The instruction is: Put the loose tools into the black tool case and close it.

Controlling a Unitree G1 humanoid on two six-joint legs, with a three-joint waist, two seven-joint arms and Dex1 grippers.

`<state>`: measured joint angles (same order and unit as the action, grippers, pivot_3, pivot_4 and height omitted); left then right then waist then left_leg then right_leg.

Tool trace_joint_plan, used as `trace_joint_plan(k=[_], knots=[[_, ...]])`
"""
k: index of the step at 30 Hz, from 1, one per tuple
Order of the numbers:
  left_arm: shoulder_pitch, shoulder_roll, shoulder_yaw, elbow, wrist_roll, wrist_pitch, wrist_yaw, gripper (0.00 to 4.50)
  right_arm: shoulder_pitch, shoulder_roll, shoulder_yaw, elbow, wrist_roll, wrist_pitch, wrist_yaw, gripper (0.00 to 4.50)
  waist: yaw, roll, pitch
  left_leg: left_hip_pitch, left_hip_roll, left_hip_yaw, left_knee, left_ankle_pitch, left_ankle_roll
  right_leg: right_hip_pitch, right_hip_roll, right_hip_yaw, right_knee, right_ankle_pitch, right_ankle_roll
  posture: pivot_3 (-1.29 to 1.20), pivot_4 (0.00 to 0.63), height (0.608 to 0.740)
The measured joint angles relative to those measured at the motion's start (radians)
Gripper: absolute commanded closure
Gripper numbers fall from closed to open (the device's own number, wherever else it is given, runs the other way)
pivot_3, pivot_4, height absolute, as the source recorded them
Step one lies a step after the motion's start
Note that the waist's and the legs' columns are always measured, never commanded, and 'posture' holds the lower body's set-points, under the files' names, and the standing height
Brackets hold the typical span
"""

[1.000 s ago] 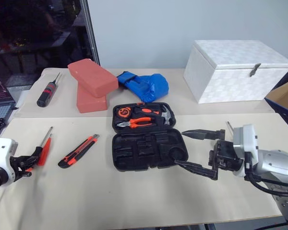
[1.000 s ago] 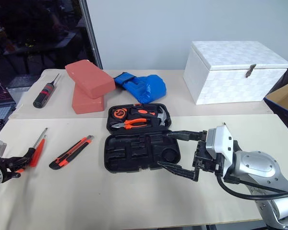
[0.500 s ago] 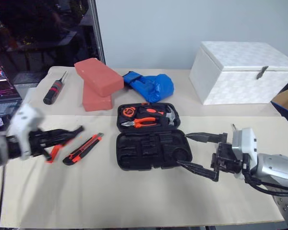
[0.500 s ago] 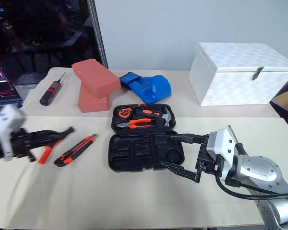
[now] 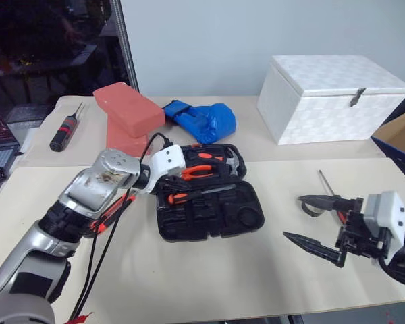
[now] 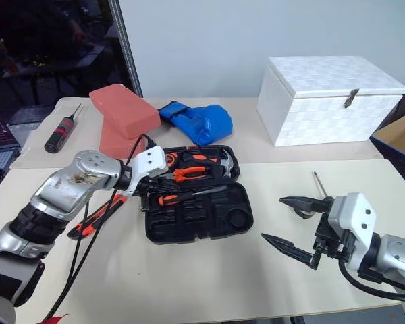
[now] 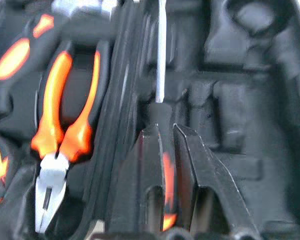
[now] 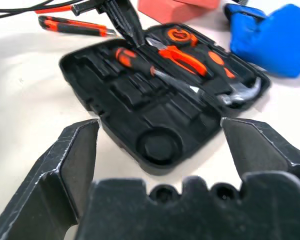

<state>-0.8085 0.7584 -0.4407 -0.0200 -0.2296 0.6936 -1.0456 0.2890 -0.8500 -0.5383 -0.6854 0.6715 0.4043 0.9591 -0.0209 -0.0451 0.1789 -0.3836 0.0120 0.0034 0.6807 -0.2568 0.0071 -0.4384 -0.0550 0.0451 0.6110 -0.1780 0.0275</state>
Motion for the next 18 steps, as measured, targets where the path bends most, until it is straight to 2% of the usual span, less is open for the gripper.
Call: trace_joint_plan(k=[9, 10, 11, 12, 15, 17, 18], knots=[[0.009, -0.024, -0.005, 0.061, 0.086, -0.082, -0.03, 3.91, 0.038, 0.015, -0.026, -0.052, 0.0, 0.0, -0.023, 0.0, 0.009, 0.0, 0.0, -0.001, -0.001, -0.001, 0.003, 0.0, 0.0, 0.0, -0.002, 0.0, 0.0, 0.0, 0.001, 0.0, 0.15, 0.74], [0.015, -0.044, 0.017, 0.059, 0.067, -0.082, -0.035, 3.42, 0.037, 0.015, -0.026, -0.053, 0.0, 0.0, -0.026, 0.0, 0.009, 0.0, 0.0, -0.001, -0.002, -0.001, 0.003, 0.0, 0.0, 0.0, -0.002, 0.0, 0.0, 0.0, 0.001, 0.0, 0.15, 0.74], [0.025, -0.064, 0.049, 0.057, 0.04, -0.076, -0.036, 3.23, 0.037, 0.015, -0.026, -0.054, 0.0, 0.0, -0.03, 0.0, 0.01, 0.0, 0.0, -0.001, -0.002, -0.001, 0.003, 0.0, 0.0, 0.0, -0.002, 0.0, 0.0, 0.0, 0.002, 0.0, 0.15, 0.74], [0.031, -0.081, 0.086, 0.054, 0.008, -0.06, -0.035, 2.82, 0.037, 0.016, -0.025, -0.055, 0.001, 0.0, -0.034, 0.0, 0.01, 0.0, 0.0, -0.001, -0.001, -0.001, 0.003, 0.0, 0.0, 0.0, -0.002, 0.0, 0.0, 0.0, 0.002, 0.0, 0.15, 0.74], [0.066, -0.132, 0.266, -0.015, -0.149, 0.059, -0.011, 1.74, 0.037, 0.034, -0.023, -0.067, 0.008, 0.0, -0.052, 0.0, 0.007, 0.0, 0.0, -0.001, -0.001, -0.001, 0.003, 0.0, 0.0, 0.0, -0.001, 0.0, 0.0, 0.0, 0.001, 0.0, 0.15, 0.74], [0.106, -0.172, 0.351, -0.075, -0.212, 0.11, 0.037, 1.74, 0.035, 0.045, -0.017, -0.069, 0.009, 0.0, -0.065, 0.0, 0.006, 0.001, -0.001, 0.0, -0.001, -0.001, 0.003, 0.0, 0.0, 0.001, -0.001, 0.0, 0.0, 0.0, 0.002, 0.0, 0.15, 0.74], [0.14, -0.193, 0.376, -0.105, -0.231, 0.122, 0.067, 2.08, 0.031, 0.05, -0.011, -0.069, 0.008, 0.0, -0.076, 0.0, 0.006, 0.002, -0.001, 0.0, -0.001, -0.001, 0.003, 0.0, 0.0, 0.001, -0.002, 0.0, 0.0, 0.0, 0.002, 0.0, 0.15, 0.74]])
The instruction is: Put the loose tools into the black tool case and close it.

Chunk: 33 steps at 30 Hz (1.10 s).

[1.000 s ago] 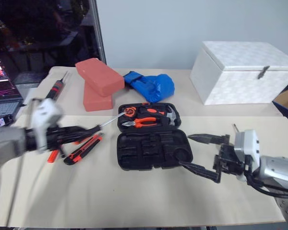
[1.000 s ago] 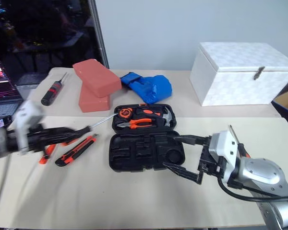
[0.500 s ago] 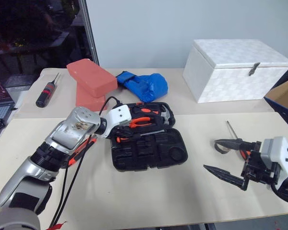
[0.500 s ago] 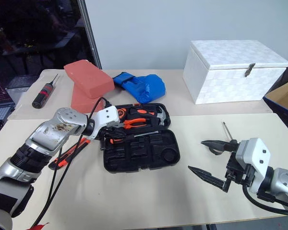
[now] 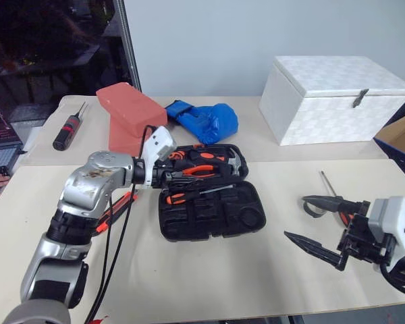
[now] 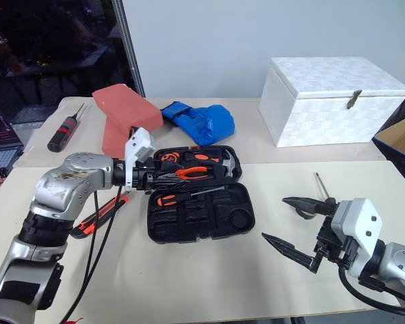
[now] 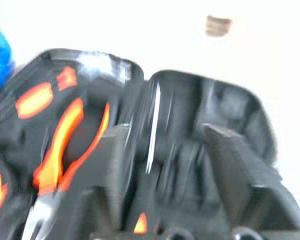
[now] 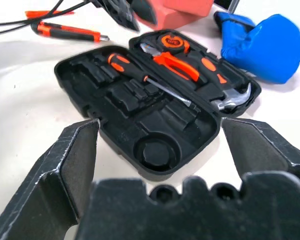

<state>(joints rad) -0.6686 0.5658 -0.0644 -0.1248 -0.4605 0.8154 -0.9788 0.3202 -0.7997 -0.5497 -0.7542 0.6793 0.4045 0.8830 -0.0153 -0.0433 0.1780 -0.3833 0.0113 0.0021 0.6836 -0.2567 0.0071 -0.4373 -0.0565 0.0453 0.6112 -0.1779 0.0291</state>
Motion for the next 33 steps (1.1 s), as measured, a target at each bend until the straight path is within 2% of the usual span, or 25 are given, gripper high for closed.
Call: trace_joint_plan(k=[3, 5, 6, 7, 12, 16, 20, 24, 27, 30, 33], knots=[[0.125, -0.084, 0.027, -0.055, -0.01, -0.01, 0.104, 3.18, -0.023, 0.027, 0.024, -0.001, -0.01, 0.0, -0.042, 0.0, 0.001, 0.0, 0.0, 0.003, 0.0, 0.0, 0.0, 0.0, 0.0, 0.002, 0.0, 0.001, 0.0, 0.0, 0.0, 0.0, 0.15, 0.74], [0.216, -0.187, 0.024, -0.055, 0.035, -0.069, 0.235, 3.94, -0.031, 0.036, 0.04, -0.003, -0.031, 0.0, -0.073, 0.0, 0.005, 0.0, 0.0, 0.003, -0.001, 0.0, 0.001, 0.001, -0.001, 0.003, 0.0, 0.001, 0.0, 0.001, 0.001, 0.0, 0.15, 0.74], [0.236, -0.208, 0.019, -0.053, 0.054, -0.088, 0.268, 4.31, -0.03, 0.038, 0.045, -0.003, -0.032, 0.0, -0.08, 0.0, 0.007, -0.001, 0.0, 0.004, -0.001, -0.001, 0.002, 0.001, -0.001, 0.004, 0.0, 0.001, 0.0, 0.001, 0.001, 0.0, 0.15, 0.74], [0.254, -0.223, 0.009, -0.047, 0.081, -0.111, 0.304, 4.42, -0.028, 0.039, 0.048, -0.004, -0.034, 0.0, -0.082, 0.0, 0.008, -0.001, 0.0, 0.004, -0.001, -0.001, 0.002, 0.001, -0.001, 0.004, 0.0, 0.001, 0.0, 0.001, 0.001, 0.0, 0.15, 0.74], [0.288, -0.278, -0.083, 0.03, 0.223, -0.224, 0.434, 4.42, -0.022, 0.04, 0.057, -0.01, -0.038, 0.0, -0.088, 0.0, 0.012, 0.0, 0.0, 0.009, -0.003, -0.001, 0.002, 0.001, -0.001, 0.011, 0.0, 0.001, -0.001, 0.001, 0.001, 0.0, 0.15, 0.74], [0.269, -0.263, -0.158, 0.055, 0.301, -0.24, 0.451, 4.42, -0.016, 0.027, 0.053, -0.016, -0.029, 0.014, -0.088, 0.0, 0.012, 0.001, -0.003, 0.014, -0.003, -0.001, 0.002, 0.0, -0.001, 0.017, -0.001, 0.001, -0.002, -0.003, -0.004, 0.0, 0.15, 0.74], [0.263, -0.238, -0.177, 0.049, 0.327, -0.245, 0.448, 4.42, 0.039, 0.019, 0.017, -0.029, -0.028, 0.045, -0.088, 0.0, 0.01, 0.004, -0.007, 0.014, -0.002, -0.001, 0.002, 0.0, -0.001, 0.018, -0.001, 0.001, -0.001, -0.003, -0.005, 0.0, 0.15, 0.74], [0.3, -0.243, -0.123, 0.028, 0.28, -0.282, 0.417, 4.42, 0.08, 0.027, -0.021, -0.041, -0.035, 0.057, -0.113, 0.0, 0.002, 0.007, -0.009, 0.014, -0.001, 0.0, 0.001, 0.0, -0.001, 0.015, -0.001, 0.001, -0.001, -0.003, -0.005, 0.0, 0.15, 0.74], [0.34, -0.219, -0.063, -0.066, 0.14, -0.278, 0.299, 4.42, 0.09, 0.022, -0.016, -0.038, -0.075, 0.107, -0.168, 0.0, 0.001, 0.007, -0.008, 0.011, 0.0, 0.0, 0.001, 0.0, -0.001, 0.011, 0.0, 0.0, -0.001, -0.003, -0.005, 0.0, 0.15, 0.74], [0.336, -0.12, -0.014, -0.165, 0.004, -0.211, 0.167, 3.79, 0.067, -0.037, -0.004, -0.024, -0.12, 0.211, -0.24, 0.0, -0.002, 0.007, -0.008, 0.011, -0.001, 0.0, 0.001, 0.0, -0.001, 0.011, -0.001, 0.001, -0.001, -0.004, -0.006, 0.0, 0.15, 0.74], [0.324, -0.048, 0.013, -0.263, -0.109, -0.155, 0.068, 2.78, -0.001, -0.095, 0.01, 0.106, -0.16, 0.356, -0.305, 0.0, 0.003, 0.006, -0.007, 0.011, -0.003, 0.0, 0.001, 0.0, -0.001, 0.012, -0.002, 0.001, -0.003, -0.004, -0.006, 0.0, 0.15, 0.74]])
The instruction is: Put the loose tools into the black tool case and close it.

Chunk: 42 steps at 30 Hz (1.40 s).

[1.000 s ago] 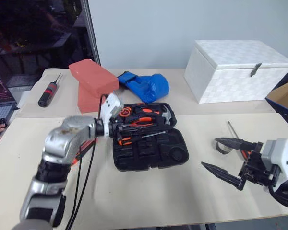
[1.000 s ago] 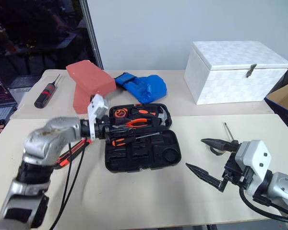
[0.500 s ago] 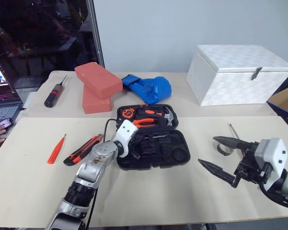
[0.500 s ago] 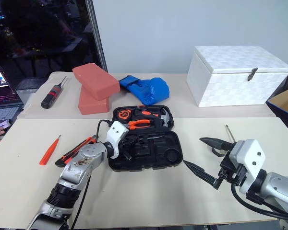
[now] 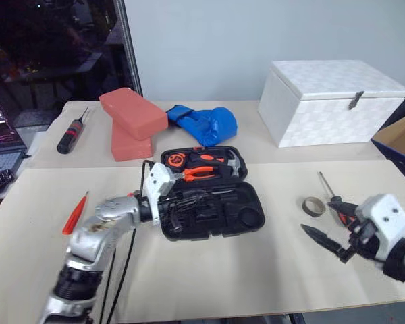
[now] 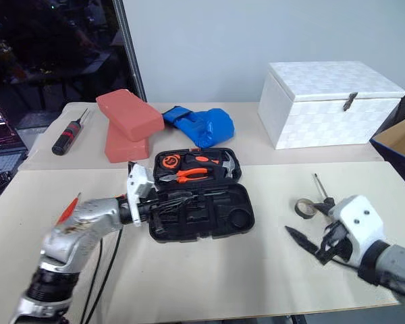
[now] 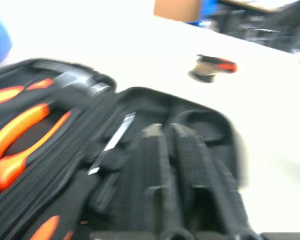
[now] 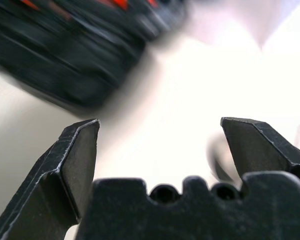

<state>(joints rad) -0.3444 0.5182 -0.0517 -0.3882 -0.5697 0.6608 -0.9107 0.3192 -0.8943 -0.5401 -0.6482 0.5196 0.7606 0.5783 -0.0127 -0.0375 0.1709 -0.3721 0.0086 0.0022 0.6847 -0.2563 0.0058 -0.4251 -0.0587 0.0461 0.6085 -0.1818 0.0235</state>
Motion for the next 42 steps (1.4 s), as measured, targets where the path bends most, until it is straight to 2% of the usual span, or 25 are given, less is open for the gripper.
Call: trace_joint_plan(k=[3, 8, 11, 14, 18, 22, 27, 31, 34, 36, 39, 42], knots=[[-0.033, 0.055, 0.005, -0.038, -0.072, 0.043, -0.062, 1.66, -0.084, -0.034, 0.058, 0.107, -0.035, 0.093, -0.045, 0.0, 0.002, 0.0, 0.001, -0.001, -0.001, -0.001, 0.0, 0.0, 0.0, -0.001, 0.0, 0.0, -0.001, 0.0, 0.0, 0.0, 0.15, 0.74], [-0.07, 0.067, -0.014, -0.064, -0.129, 0.085, -0.081, 0.05, -0.258, -0.085, 0.146, 0.3, -0.092, 0.218, -0.1, 0.0, -0.003, -0.002, 0.002, -0.003, -0.002, -0.002, 0.0, 0.0, 0.001, -0.002, 0.0, 0.0, -0.002, -0.001, 0.002, 0.0, 0.15, 0.74], [-0.082, 0.064, -0.033, -0.081, -0.139, 0.086, -0.081, 0.05, -0.383, -0.09, 0.231, 0.443, -0.126, 0.254, -0.109, 0.0, -0.008, -0.004, 0.003, -0.003, -0.002, -0.002, -0.001, -0.001, 0.002, -0.001, 0.001, 0.001, -0.002, -0.002, 0.003, 0.0, 0.15, 0.74], [-0.085, 0.065, -0.044, -0.096, -0.142, 0.086, -0.074, 0.0, -0.485, -0.084, 0.314, 0.597, -0.158, 0.263, -0.106, 0.66, -0.008, -0.004, 0.004, -0.003, -0.002, -0.002, -0.002, -0.001, 0.002, -0.001, 0.001, 0.001, -0.002, -0.001, 0.004, 0.0, 0.15, 0.74], [-0.086, 0.068, -0.043, -0.107, -0.143, 0.087, -0.044, 0.0, -0.572, -0.066, 0.387, 0.736, -0.196, 0.226, -0.078, 2.09, -0.007, -0.004, 0.004, -0.003, -0.002, -0.002, -0.003, -0.001, 0.002, -0.001, 0.001, 0.001, -0.002, 0.001, 0.007, 0.0, 0.15, 0.74], [-0.066, 0.073, -0.034, -0.126, -0.144, 0.087, -0.011, 0.0, -0.571, -0.069, 0.396, 0.758, -0.221, 0.175, -0.05, 3.44, -0.006, -0.004, 0.004, -0.003, -0.002, -0.002, -0.003, -0.001, 0.002, -0.001, 0.0, 0.001, -0.003, 0.001, 0.008, 0.0, 0.15, 0.74], [0.02, 0.061, 0.032, -0.147, -0.132, 0.062, 0.073, 0.0, -0.493, -0.119, 0.318, 0.632, -0.209, 0.119, 0.044, 3.51, -0.007, 0.0, 0.006, -0.003, -0.002, -0.002, -0.004, -0.001, 0.002, -0.002, 0.0, 0.002, -0.004, 0.002, 0.01, 0.0, 0.15, 0.74], [0.163, 0.073, 0.15, -0.191, -0.21, 0.058, 0.079, 0.0, -0.568, -0.191, 0.324, 0.376, -0.154, 0.024, 0.192, 3.51, -0.036, 0.002, 0.009, -0.003, 0.002, 0.0, -0.007, -0.001, 0.002, -0.003, 0.003, 0.005, -0.001, 0.001, 0.009, 0.0, 0.15, 0.74], [0.286, 0.119, 0.279, -0.237, -0.263, 0.052, 0.07, 0.0, -0.78, -0.167, 0.531, 0.283, -0.177, -0.083, 0.32, 3.51, -0.046, -0.004, 0.011, 0.004, 0.007, -0.002, -0.006, -0.001, 0.002, -0.002, 0.007, 0.0, 0.0, -0.003, 0.002, 0.0, 0.15, 0.74], [0.334, 0.142, 0.32, -0.242, -0.27, 0.041, 0.065, 0.0, -0.845, -0.124, 0.656, 0.297, -0.219, -0.14, 0.381, 3.51, -0.037, -0.005, 0.012, 0.004, 0.007, -0.003, -0.006, -0.001, 0.001, -0.003, 0.007, -0.001, 0.001, -0.004, 0.001, 0.0, 0.15, 0.74], [0.445, 0.192, 0.395, -0.245, -0.273, 0.02, 0.024, 0.0, -0.988, 0.006, 0.866, 0.439, -0.322, -0.257, 0.474, 3.51, -0.033, -0.004, 0.013, 0.001, 0.006, 0.0, -0.005, 0.0, 0.001, -0.008, 0.005, 0.0, 0.003, -0.003, -0.001, 0.0, 0.15, 0.74], [0.484, 0.207, 0.43, -0.239, -0.268, -0.009, -0.002, 0.0, -1.053, 0.061, 0.956, 0.554, -0.405, -0.355, 0.523, 3.51, -0.018, -0.004, 0.013, -0.009, 0.004, 0.0, -0.005, 0.0, 0.001, -0.014, 0.003, 0.0, 0.002, 0.0, 0.004, 0.0, 0.15, 0.74]])
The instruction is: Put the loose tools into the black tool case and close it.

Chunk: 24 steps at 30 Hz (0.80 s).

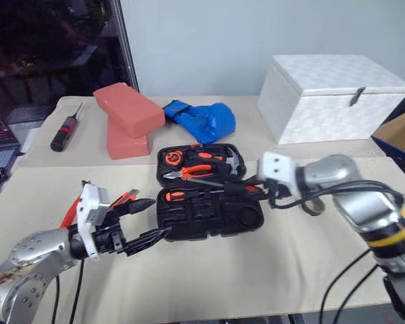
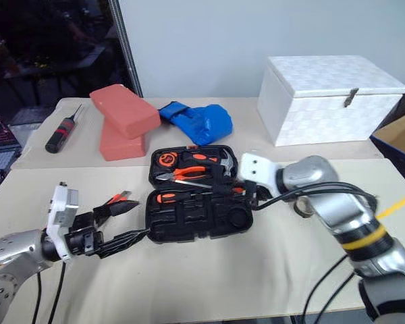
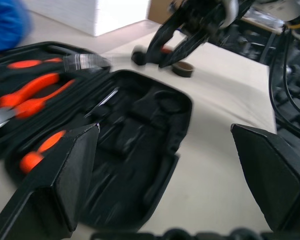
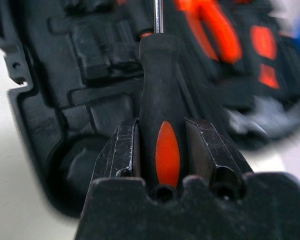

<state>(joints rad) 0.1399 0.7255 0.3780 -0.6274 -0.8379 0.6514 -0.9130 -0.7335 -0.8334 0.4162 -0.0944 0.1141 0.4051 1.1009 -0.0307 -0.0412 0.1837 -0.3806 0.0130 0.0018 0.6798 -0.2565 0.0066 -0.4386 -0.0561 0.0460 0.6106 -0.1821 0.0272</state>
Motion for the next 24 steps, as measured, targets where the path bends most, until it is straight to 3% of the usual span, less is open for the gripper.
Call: trace_joint_plan(k=[5, 11, 13, 18, 21, 24], knots=[[0.019, 0.008, 0.012, 0.009, 0.012, -0.022, 0.0, 0.0, -0.053, 0.075, 0.087, 0.188, -0.119, -0.154, 0.063, 3.51, 0.015, 0.0, 0.0, -0.009, -0.001, 0.0, 0.0, -0.002, -0.002, -0.007, -0.003, -0.001, -0.001, 0.004, -0.005, 0.0, 0.15, 0.74], [0.009, 0.012, 0.011, -0.018, 0.007, -0.021, 0.039, 0.0, -0.088, 0.091, 0.092, 0.271, -0.173, -0.239, 0.139, 3.51, 0.016, 0.0, 0.0, -0.009, -0.001, 0.0, 0.0, -0.003, -0.003, -0.008, -0.003, -0.002, 0.0, 0.004, -0.005, 0.0, 0.15, 0.74], [0.001, 0.013, 0.005, -0.021, 0.007, -0.019, 0.052, 0.0, -0.098, 0.115, 0.093, 0.301, -0.187, -0.254, 0.159, 2.5, 0.016, 0.0, 0.0, -0.007, -0.001, 0.0, 0.0, -0.002, -0.003, -0.007, -0.002, -0.002, 0.0, 0.004, -0.006, 0.0, 0.15, 0.74], [-0.007, 0.014, -0.006, -0.025, 0.005, -0.019, 0.067, 0.0, -0.12, 0.138, 0.092, 0.356, -0.214, -0.318, 0.191, 0.93, 0.017, 0.0, 0.0, -0.001, 0.0, -0.001, 0.0, -0.002, -0.003, 0.0, 0.0, -0.004, 0.0, 0.0, -0.002, 0.0, 0.15, 0.74], [-0.007, 0.019, -0.007, -0.026, 0.006, -0.019, 0.068, 0.0, -0.115, 0.142, 0.054, 0.355, -0.191, -0.331, 0.208, 0.93, 0.015, -0.001, 0.0, 0.0, 0.0, 0.0, 0.0, -0.002, -0.003, 0.0, 0.0, -0.004, 0.0, 0.0, -0.003, 0.0, 0.15, 0.74], [-0.006, 0.024, -0.008, -0.026, 0.007, -0.019, 0.067, 0.0, -0.077, 0.176, -0.039, 0.316, -0.057, -0.207, 0.229, 1.65, 0.012, 0.0, 0.0, -0.001, 0.0, 0.0, 0.0, -0.002, -0.003, -0.001, 0.0, -0.003, 0.001, 0.004, -0.008, 0.0, 0.15, 0.74]])
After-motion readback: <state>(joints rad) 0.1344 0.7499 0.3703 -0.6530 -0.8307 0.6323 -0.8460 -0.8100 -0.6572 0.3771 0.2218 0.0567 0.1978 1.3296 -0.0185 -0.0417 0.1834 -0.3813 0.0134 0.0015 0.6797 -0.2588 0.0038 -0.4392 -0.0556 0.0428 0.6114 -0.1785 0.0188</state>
